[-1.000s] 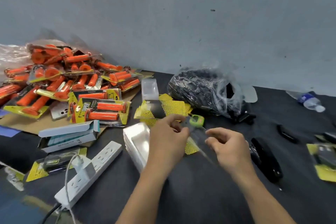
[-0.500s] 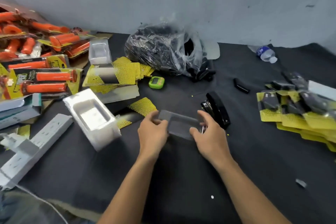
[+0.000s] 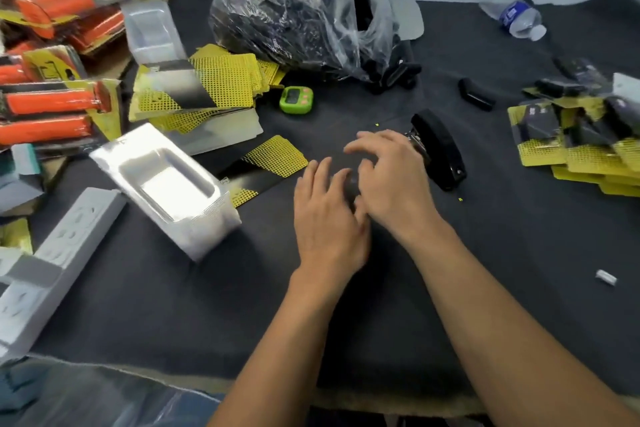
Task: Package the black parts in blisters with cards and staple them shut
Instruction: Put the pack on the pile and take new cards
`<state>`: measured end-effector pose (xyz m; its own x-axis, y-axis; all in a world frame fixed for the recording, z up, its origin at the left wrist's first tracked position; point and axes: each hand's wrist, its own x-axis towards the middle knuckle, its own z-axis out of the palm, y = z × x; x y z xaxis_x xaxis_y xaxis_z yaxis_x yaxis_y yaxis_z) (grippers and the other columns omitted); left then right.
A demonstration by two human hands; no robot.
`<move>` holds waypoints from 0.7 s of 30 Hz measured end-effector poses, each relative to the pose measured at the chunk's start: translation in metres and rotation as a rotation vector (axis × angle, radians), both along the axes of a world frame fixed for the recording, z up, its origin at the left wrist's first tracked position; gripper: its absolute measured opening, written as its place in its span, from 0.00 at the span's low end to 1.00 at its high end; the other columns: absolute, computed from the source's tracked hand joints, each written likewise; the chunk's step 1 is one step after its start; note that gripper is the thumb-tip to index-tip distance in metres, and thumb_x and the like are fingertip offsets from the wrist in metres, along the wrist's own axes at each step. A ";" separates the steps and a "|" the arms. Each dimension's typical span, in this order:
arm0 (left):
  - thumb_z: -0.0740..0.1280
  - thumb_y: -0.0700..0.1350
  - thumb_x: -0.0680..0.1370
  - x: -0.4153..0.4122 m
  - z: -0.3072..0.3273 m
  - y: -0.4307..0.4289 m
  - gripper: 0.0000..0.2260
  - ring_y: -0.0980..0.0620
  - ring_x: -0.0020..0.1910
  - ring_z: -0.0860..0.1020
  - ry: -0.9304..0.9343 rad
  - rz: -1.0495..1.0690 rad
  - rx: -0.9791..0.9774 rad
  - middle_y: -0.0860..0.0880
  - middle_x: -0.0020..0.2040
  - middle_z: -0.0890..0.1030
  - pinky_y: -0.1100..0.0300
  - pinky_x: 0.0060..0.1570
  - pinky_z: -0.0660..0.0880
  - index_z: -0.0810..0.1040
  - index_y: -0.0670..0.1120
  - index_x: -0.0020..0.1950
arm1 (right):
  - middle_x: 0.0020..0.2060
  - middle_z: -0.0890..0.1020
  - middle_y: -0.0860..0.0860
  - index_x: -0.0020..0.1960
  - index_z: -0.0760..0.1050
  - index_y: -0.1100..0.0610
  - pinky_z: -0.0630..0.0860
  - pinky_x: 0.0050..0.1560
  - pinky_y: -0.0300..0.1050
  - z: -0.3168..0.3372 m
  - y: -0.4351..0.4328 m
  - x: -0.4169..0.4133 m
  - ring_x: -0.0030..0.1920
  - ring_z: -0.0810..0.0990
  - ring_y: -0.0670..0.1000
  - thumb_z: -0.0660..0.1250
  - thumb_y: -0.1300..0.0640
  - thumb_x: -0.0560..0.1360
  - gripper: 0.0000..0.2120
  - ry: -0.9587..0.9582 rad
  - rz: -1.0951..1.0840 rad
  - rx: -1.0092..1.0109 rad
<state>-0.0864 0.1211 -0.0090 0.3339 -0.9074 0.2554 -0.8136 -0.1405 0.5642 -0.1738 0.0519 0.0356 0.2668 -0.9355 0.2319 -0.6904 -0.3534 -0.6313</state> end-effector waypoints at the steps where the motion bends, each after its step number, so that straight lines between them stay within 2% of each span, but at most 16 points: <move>1: 0.60 0.52 0.81 0.000 -0.001 -0.001 0.25 0.43 0.82 0.56 -0.076 -0.030 0.048 0.44 0.80 0.65 0.50 0.81 0.49 0.70 0.47 0.77 | 0.63 0.82 0.50 0.59 0.85 0.48 0.70 0.70 0.42 0.005 -0.003 0.014 0.67 0.77 0.50 0.63 0.64 0.75 0.19 0.009 0.070 0.050; 3: 0.58 0.55 0.80 0.001 0.001 -0.003 0.28 0.43 0.80 0.59 -0.125 -0.056 0.121 0.45 0.79 0.66 0.47 0.79 0.53 0.65 0.47 0.80 | 0.60 0.84 0.49 0.60 0.85 0.46 0.75 0.66 0.43 0.012 -0.010 0.042 0.63 0.81 0.50 0.64 0.64 0.75 0.20 0.057 0.193 0.169; 6: 0.61 0.55 0.81 0.002 0.001 -0.003 0.27 0.40 0.77 0.65 -0.145 -0.068 0.171 0.43 0.76 0.70 0.45 0.77 0.58 0.66 0.47 0.78 | 0.71 0.77 0.48 0.70 0.77 0.44 0.72 0.63 0.43 0.012 -0.020 0.079 0.69 0.76 0.54 0.66 0.65 0.75 0.27 0.288 0.335 0.228; 8: 0.60 0.55 0.81 0.003 0.000 -0.002 0.27 0.38 0.77 0.65 -0.173 -0.062 0.228 0.41 0.75 0.70 0.43 0.77 0.57 0.66 0.45 0.77 | 0.77 0.70 0.49 0.78 0.69 0.47 0.69 0.69 0.45 0.009 -0.025 0.094 0.75 0.69 0.55 0.67 0.64 0.75 0.33 0.441 0.446 0.213; 10: 0.60 0.56 0.80 0.005 -0.001 -0.002 0.29 0.38 0.77 0.64 -0.178 -0.045 0.274 0.41 0.76 0.69 0.42 0.77 0.56 0.64 0.45 0.78 | 0.77 0.69 0.51 0.79 0.66 0.46 0.70 0.70 0.48 0.005 -0.028 0.102 0.74 0.69 0.56 0.66 0.64 0.74 0.35 0.522 0.504 0.222; 12: 0.61 0.57 0.79 0.004 -0.002 -0.002 0.29 0.39 0.76 0.65 -0.190 -0.024 0.274 0.42 0.75 0.71 0.44 0.76 0.58 0.65 0.46 0.78 | 0.71 0.76 0.53 0.76 0.71 0.44 0.76 0.60 0.49 0.004 -0.031 0.102 0.68 0.75 0.58 0.66 0.64 0.74 0.32 0.525 0.482 0.222; 14: 0.63 0.55 0.78 0.003 -0.002 -0.003 0.25 0.39 0.70 0.71 -0.188 0.026 0.225 0.43 0.70 0.76 0.48 0.70 0.63 0.71 0.46 0.73 | 0.63 0.81 0.54 0.66 0.80 0.46 0.74 0.52 0.48 0.006 -0.034 0.102 0.62 0.79 0.59 0.67 0.64 0.74 0.24 0.545 0.433 0.145; 15: 0.65 0.54 0.77 0.002 -0.002 -0.002 0.24 0.40 0.67 0.72 -0.175 0.062 0.189 0.43 0.68 0.77 0.49 0.67 0.64 0.73 0.47 0.71 | 0.60 0.83 0.54 0.61 0.83 0.48 0.75 0.51 0.49 0.009 -0.035 0.101 0.59 0.81 0.60 0.67 0.63 0.73 0.19 0.552 0.412 0.108; 17: 0.65 0.55 0.77 0.000 -0.002 -0.002 0.23 0.43 0.68 0.71 -0.080 0.159 0.092 0.47 0.68 0.76 0.52 0.67 0.64 0.74 0.48 0.70 | 0.54 0.85 0.54 0.54 0.85 0.51 0.77 0.50 0.49 0.017 -0.043 0.099 0.55 0.83 0.59 0.67 0.60 0.73 0.13 0.482 0.348 0.059; 19: 0.63 0.56 0.77 -0.002 0.000 -0.003 0.23 0.47 0.72 0.70 0.037 0.258 -0.012 0.50 0.70 0.76 0.52 0.70 0.62 0.75 0.49 0.69 | 0.51 0.86 0.54 0.51 0.86 0.51 0.76 0.49 0.49 0.030 -0.058 0.094 0.53 0.83 0.59 0.68 0.58 0.74 0.09 0.366 0.235 -0.019; 21: 0.60 0.58 0.76 -0.002 0.003 -0.003 0.26 0.49 0.77 0.65 0.088 0.323 -0.033 0.50 0.75 0.73 0.51 0.74 0.59 0.76 0.51 0.72 | 0.51 0.86 0.55 0.52 0.86 0.52 0.77 0.55 0.51 0.042 -0.085 0.085 0.55 0.83 0.60 0.69 0.58 0.74 0.10 0.289 0.131 -0.048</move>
<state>-0.0885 0.1178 -0.0055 0.6245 -0.7431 0.2405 -0.6783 -0.3634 0.6386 -0.0889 -0.0328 0.0772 0.4453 -0.8787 0.1721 -0.7854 -0.4757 -0.3960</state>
